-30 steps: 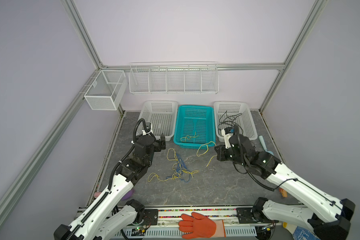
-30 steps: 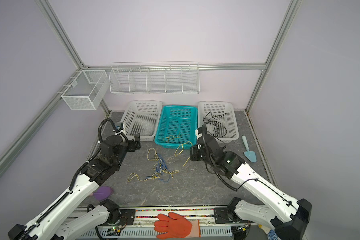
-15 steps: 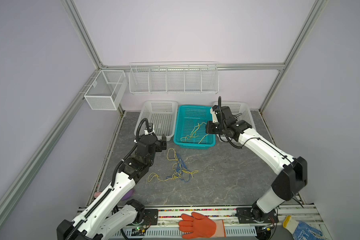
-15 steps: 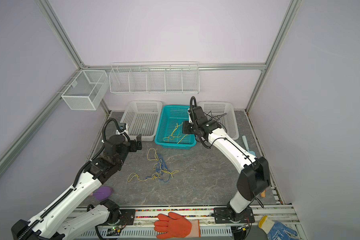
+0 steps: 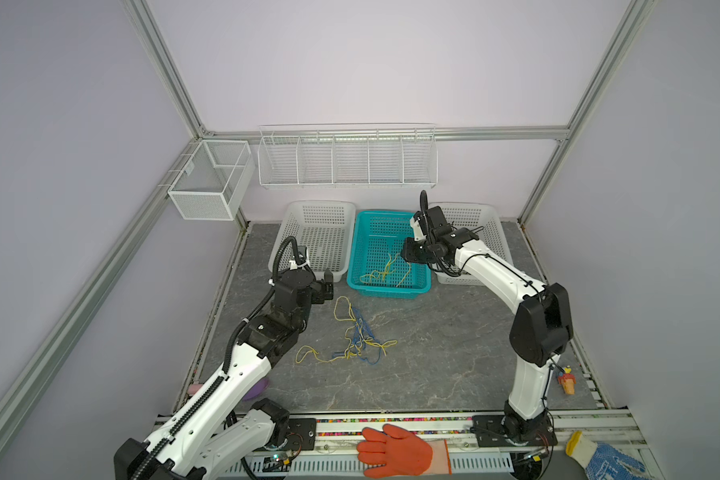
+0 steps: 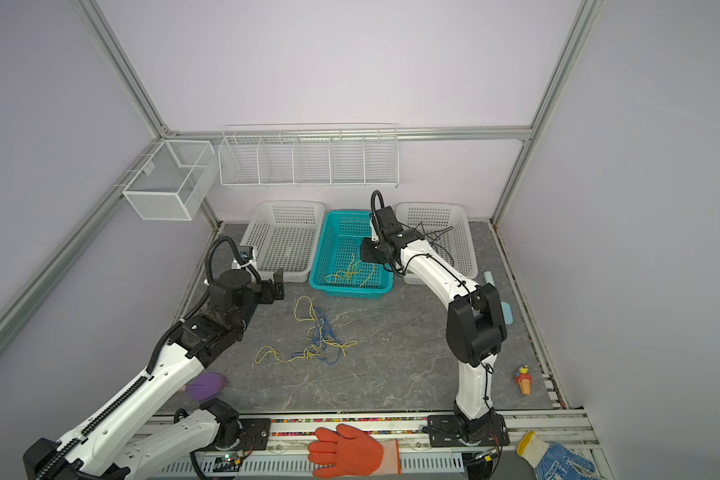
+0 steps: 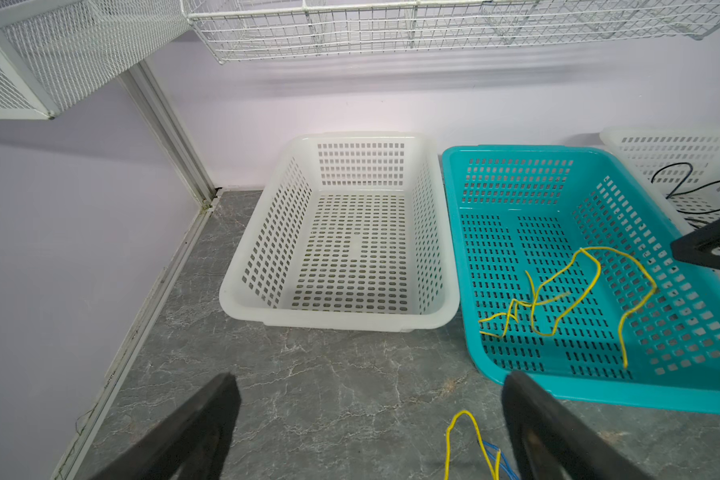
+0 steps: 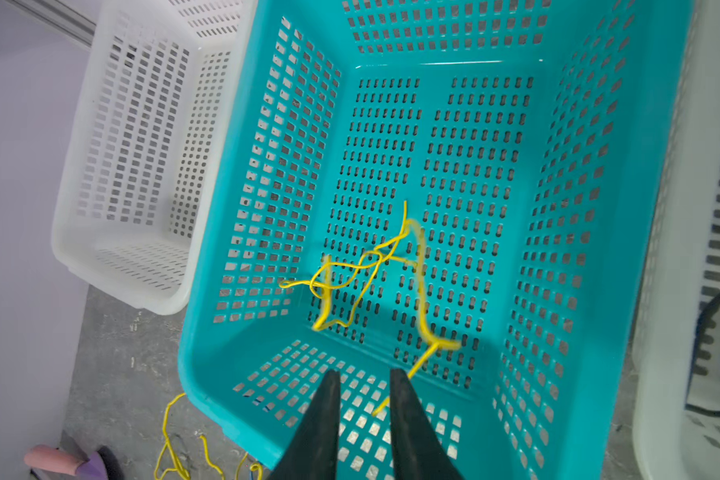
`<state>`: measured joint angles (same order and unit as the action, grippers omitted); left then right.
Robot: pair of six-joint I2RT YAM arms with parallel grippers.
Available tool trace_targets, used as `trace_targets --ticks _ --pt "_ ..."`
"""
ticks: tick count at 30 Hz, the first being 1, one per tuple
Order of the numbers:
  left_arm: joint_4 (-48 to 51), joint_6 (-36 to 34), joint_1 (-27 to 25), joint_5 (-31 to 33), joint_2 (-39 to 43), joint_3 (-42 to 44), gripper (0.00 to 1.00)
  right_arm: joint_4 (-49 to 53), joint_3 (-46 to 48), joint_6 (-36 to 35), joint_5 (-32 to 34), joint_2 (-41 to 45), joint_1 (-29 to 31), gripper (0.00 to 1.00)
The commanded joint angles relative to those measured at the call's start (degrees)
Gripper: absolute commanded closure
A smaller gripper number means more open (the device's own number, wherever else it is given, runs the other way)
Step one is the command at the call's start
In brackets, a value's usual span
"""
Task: Untangle the cables
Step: 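Lift the yellow cable with the right gripper over the teal basket, then open the right gripper over the teal basket and return to the tangle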
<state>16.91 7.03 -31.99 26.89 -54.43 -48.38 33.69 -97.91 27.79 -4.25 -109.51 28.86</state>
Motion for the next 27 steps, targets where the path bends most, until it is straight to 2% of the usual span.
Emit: trace_targets --ticks 1,5,10,16,22,27 --pt "-0.7 -0.7 -0.1 -0.7 0.0 0.5 0.01 0.1 1.0 -0.6 -1.4 4.5 -0.2 0.68" --pt "-0.5 -0.6 -0.1 -1.4 0.1 0.4 0.01 -0.2 5.0 -0.5 -4.4 8.7 0.4 0.59" --pt "-0.5 -0.4 -0.2 -1.8 0.4 0.3 0.01 -4.7 16.6 -1.1 -6.3 16.8 4.0 0.48" --pt "-0.2 -0.4 -0.8 -2.3 0.4 0.1 0.01 -10.2 31.1 -3.0 -7.0 24.3 11.7 0.45" --pt "0.1 -0.3 -0.8 -2.8 0.3 -0.1 0.01 -15.5 39.6 -3.0 -7.2 24.6 16.9 0.45" --pt "0.1 -0.3 -0.9 -2.9 0.0 0.0 0.01 -18.0 40.5 -3.7 -7.8 19.9 20.3 0.45"
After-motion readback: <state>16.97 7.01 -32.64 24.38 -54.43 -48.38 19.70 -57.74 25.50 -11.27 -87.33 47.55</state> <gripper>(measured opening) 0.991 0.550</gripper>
